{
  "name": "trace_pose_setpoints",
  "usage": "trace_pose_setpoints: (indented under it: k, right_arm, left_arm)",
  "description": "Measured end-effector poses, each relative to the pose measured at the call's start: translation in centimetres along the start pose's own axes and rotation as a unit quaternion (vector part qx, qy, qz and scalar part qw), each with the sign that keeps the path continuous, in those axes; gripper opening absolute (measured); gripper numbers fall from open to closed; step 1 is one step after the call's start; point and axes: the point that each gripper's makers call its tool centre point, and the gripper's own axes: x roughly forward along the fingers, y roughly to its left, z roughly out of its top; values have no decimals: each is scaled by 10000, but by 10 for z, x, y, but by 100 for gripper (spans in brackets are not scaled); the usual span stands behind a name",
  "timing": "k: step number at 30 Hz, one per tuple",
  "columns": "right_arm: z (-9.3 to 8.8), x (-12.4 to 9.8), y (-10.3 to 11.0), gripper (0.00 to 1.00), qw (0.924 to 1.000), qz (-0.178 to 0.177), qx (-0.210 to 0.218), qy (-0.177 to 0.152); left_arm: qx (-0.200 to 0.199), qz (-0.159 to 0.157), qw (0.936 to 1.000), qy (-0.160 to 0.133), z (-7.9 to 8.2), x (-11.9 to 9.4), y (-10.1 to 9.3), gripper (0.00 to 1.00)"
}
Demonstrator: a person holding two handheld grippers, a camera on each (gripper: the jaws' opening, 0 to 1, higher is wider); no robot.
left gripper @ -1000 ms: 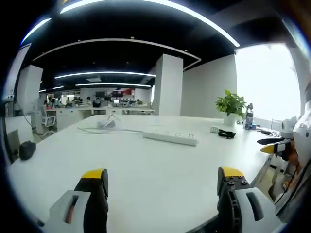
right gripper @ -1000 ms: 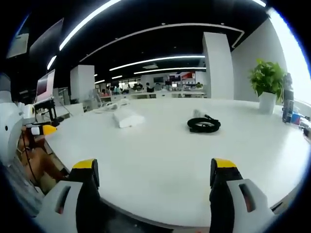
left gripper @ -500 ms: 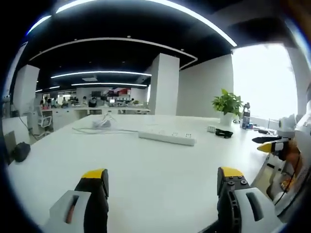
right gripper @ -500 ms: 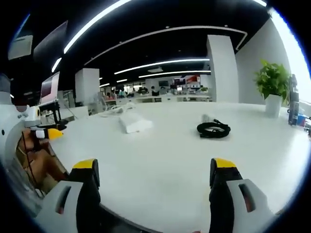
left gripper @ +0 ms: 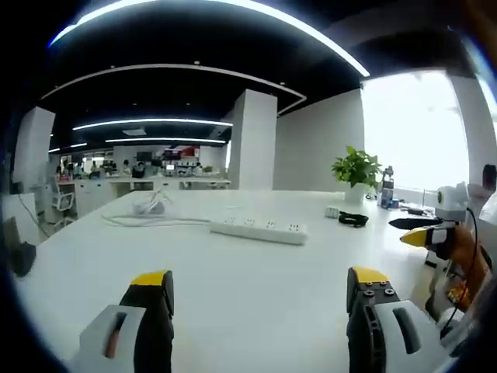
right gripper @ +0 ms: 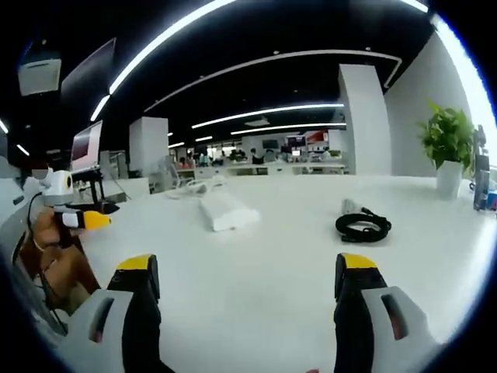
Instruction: Straighten the power strip on the desk, plug the charger into it
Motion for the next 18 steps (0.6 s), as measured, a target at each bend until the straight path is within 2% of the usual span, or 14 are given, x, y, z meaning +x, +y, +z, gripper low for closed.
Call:
trace_pose_setpoints:
  k: [7, 14, 16, 18]
  right_arm:
    - [0, 9, 7, 93, 9998, 155, 47, -63]
    - [2, 21, -3, 92, 9999, 26, 62, -102]
    - [5, 25, -4, 91, 9999, 74, 24, -135]
    - [9, 30, -4, 90, 9998, 107, -61, -146]
  left_arm:
    - [105, 58, 9999, -83, 6, 9, 4, 94]
    - [260, 276, 9991, -204, 15, 19, 19, 93]
    - [216, 144, 9981, -552, 27, 24, 18, 93]
    - [252, 96, 9980, -569, 31, 27, 21, 93]
